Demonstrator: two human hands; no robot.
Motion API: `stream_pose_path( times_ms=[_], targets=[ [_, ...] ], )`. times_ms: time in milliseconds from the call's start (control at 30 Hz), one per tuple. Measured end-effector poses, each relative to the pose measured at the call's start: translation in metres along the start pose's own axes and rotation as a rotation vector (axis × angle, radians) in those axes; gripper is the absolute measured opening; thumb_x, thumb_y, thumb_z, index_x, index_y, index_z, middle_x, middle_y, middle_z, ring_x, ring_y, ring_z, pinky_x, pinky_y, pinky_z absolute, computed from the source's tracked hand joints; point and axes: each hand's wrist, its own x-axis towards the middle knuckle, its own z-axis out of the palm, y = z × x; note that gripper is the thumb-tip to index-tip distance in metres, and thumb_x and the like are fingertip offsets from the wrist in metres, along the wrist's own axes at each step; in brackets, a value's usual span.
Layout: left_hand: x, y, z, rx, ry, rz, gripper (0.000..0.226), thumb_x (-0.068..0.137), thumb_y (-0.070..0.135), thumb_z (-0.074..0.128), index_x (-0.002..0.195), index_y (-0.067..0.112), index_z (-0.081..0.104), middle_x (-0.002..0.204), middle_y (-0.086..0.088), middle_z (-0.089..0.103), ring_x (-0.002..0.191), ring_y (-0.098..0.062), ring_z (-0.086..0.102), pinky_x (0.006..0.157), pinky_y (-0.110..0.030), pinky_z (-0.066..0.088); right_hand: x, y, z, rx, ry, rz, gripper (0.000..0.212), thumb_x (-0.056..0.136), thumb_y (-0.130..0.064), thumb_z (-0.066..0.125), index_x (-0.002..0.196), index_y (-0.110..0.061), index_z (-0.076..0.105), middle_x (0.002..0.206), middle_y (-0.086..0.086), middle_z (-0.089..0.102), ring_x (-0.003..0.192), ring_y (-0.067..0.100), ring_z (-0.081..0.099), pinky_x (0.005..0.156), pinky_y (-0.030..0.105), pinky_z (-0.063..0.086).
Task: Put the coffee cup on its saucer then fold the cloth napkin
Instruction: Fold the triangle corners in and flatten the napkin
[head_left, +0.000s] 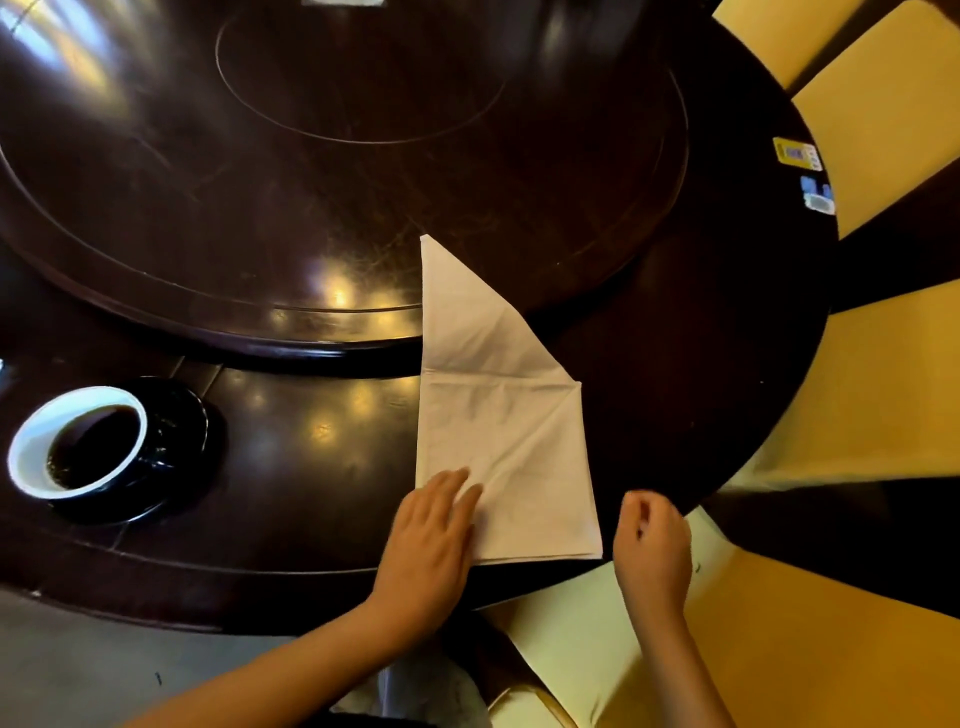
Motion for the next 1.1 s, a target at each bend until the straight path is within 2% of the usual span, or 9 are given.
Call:
stream_pose_path(
  times_ms=[67, 133, 233, 433, 667, 833, 933, 1000, 1100],
  targets=[
    [0.017, 0.008, 0.014, 0.055, -0.112, 0.125, 0.05, 0.099, 0.039, 0.016, 0.14, 0.015, 0.029, 0.147, -0.009, 0.035, 0.136, -0.023, 0.023, 0.108, -0.04, 0.02, 0.005, -0.018, 0.014, -0.009, -0.001, -0.158, 0.041, 0.096, -0.03, 0.033, 0.118, -0.005, 0.057, 0.117, 0.012, 0.061, 0.113, 0.028, 0.052, 0.087, 0.035, 0.043],
    [0.028, 0.007, 0.029, 0.105, -0.236, 0.139, 0.052, 0.098, 0.042, 0.012, 0.143, 0.015, 0.018, 0.149, -0.009, 0.029, 0.141, -0.022, 0.01, 0.11, -0.042, 0.015, 0.005, -0.037, 0.039, -0.072, -0.201, -0.389, 0.058, 0.095, -0.04, 0.017, 0.136, -0.008, 0.042, 0.143, 0.006, 0.043, 0.135, 0.02, 0.033, 0.109, 0.031, 0.025],
    [0.029, 0.003, 0.04, 0.155, -0.313, 0.116, 0.056, 0.098, 0.044, 0.011, 0.143, 0.012, 0.023, 0.15, -0.01, 0.029, 0.143, -0.022, 0.011, 0.11, -0.043, 0.014, 0.002, -0.041, 0.075, -0.301, -0.353, -0.592, 0.07, 0.092, -0.048, -0.007, 0.146, -0.01, 0.017, 0.154, 0.001, 0.01, 0.144, 0.016, 0.008, 0.117, 0.028, -0.004],
    [0.026, 0.003, 0.042, 0.186, -0.298, 0.112, 0.059, 0.096, 0.046, 0.019, 0.143, 0.011, 0.027, 0.151, -0.008, 0.024, 0.142, -0.021, 0.014, 0.11, -0.043, 0.015, 0.036, -0.024, 0.084, -0.512, -0.148, -0.49, 0.067, 0.095, -0.048, 0.0, 0.145, -0.007, 0.015, 0.154, 0.01, 0.019, 0.143, 0.021, 0.015, 0.113, 0.039, 0.006],
    [0.027, 0.004, 0.041, 0.198, -0.32, 0.096, 0.059, 0.096, 0.048, 0.022, 0.144, 0.014, 0.027, 0.152, -0.006, 0.025, 0.141, -0.022, 0.019, 0.109, -0.042, 0.013, 0.097, -0.043, 0.085, -0.568, -0.119, -0.431, 0.068, 0.091, -0.045, 0.001, 0.146, -0.006, 0.006, 0.157, 0.012, 0.011, 0.145, 0.023, 0.006, 0.116, 0.041, -0.001],
    [0.029, 0.004, 0.041, 0.205, -0.318, 0.09, 0.059, 0.096, 0.048, 0.021, 0.144, 0.014, 0.027, 0.152, -0.006, 0.024, 0.142, -0.019, 0.012, 0.11, -0.042, 0.013, 0.13, -0.04, 0.079, -0.608, -0.096, -0.391, 0.064, 0.095, -0.045, 0.005, 0.147, -0.008, 0.004, 0.157, 0.009, 0.008, 0.145, 0.021, 0.002, 0.117, 0.043, -0.004],
    [0.028, 0.004, 0.04, 0.213, -0.326, 0.098, 0.059, 0.096, 0.047, 0.022, 0.144, 0.013, 0.024, 0.153, -0.006, 0.022, 0.142, -0.018, 0.009, 0.11, -0.043, 0.013, 0.136, -0.032, 0.061, -0.546, -0.021, -0.266, 0.061, 0.098, -0.041, 0.016, 0.147, -0.007, 0.003, 0.157, 0.011, 0.006, 0.145, 0.023, 0.0, 0.118, 0.044, 0.002],
    [0.028, 0.004, 0.041, 0.211, -0.325, 0.105, 0.06, 0.096, 0.047, 0.02, 0.145, 0.012, 0.022, 0.153, -0.007, 0.021, 0.143, -0.019, 0.008, 0.11, -0.044, 0.014, 0.104, -0.033, 0.057, -0.416, 0.008, -0.329, 0.061, 0.097, -0.043, 0.011, 0.146, -0.007, 0.003, 0.156, 0.011, 0.008, 0.145, 0.023, 0.002, 0.118, 0.041, 0.003],
    [0.028, 0.005, 0.04, 0.21, -0.315, 0.137, 0.059, 0.096, 0.044, 0.017, 0.144, 0.01, 0.024, 0.153, -0.01, 0.021, 0.143, -0.021, 0.009, 0.11, -0.045, 0.015, 0.023, -0.042, 0.07, -0.214, -0.215, -0.467, 0.06, 0.096, -0.046, 0.003, 0.145, -0.012, 0.005, 0.155, 0.005, 0.007, 0.144, 0.018, 0.005, 0.117, 0.033, 0.001]
  ],
)
